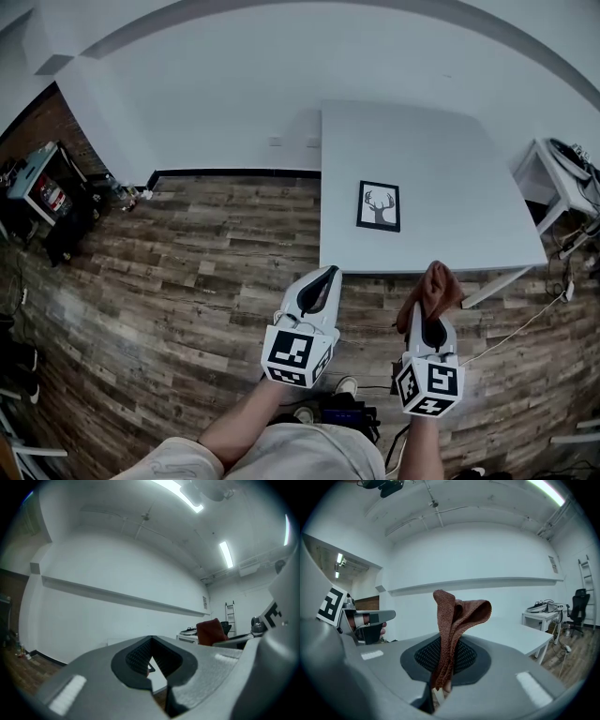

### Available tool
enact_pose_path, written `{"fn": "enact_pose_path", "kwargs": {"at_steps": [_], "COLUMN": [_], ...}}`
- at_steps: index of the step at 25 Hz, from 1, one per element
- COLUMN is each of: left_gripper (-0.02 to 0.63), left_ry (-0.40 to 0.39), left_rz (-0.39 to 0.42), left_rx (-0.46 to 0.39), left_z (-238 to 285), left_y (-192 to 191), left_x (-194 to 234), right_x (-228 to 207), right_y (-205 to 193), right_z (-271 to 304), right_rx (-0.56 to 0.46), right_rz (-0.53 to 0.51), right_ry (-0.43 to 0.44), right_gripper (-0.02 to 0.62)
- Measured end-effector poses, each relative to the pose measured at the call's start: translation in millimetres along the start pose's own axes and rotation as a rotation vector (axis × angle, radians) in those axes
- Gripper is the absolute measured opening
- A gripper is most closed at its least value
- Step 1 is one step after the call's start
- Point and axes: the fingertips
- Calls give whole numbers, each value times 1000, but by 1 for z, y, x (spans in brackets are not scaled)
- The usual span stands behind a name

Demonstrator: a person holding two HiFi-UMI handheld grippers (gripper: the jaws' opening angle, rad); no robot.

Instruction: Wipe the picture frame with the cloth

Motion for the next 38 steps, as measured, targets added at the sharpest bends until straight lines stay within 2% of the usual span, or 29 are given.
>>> {"fn": "enact_pose_path", "kwargs": {"at_steps": [17,25,31,38], "left_gripper": [0,0,0,0], "left_ry": [65,75,71,58], "left_rz": [48,57,45,12], "left_rx": [22,22,26,22], "left_z": [124,156,180,218], "left_y": [2,-3,-11,-19], "left_x": [-15,-24,-13,24], "right_x": [-83,-108,-112,-113], "right_y": [16,17,14,16], "right_z": [98,122,148,193], "right_rx": [14,15,34,47], "right_rz": [49,52,46,22], "right_ry": [79,102,100,65], "right_gripper": [60,60,60,60]}}
Point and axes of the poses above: the fingertips, and each gripper's own axes: z forward along the fingers, x to its left, y out of its top, and after that the axes turned 3 degrees about -y, right-handed
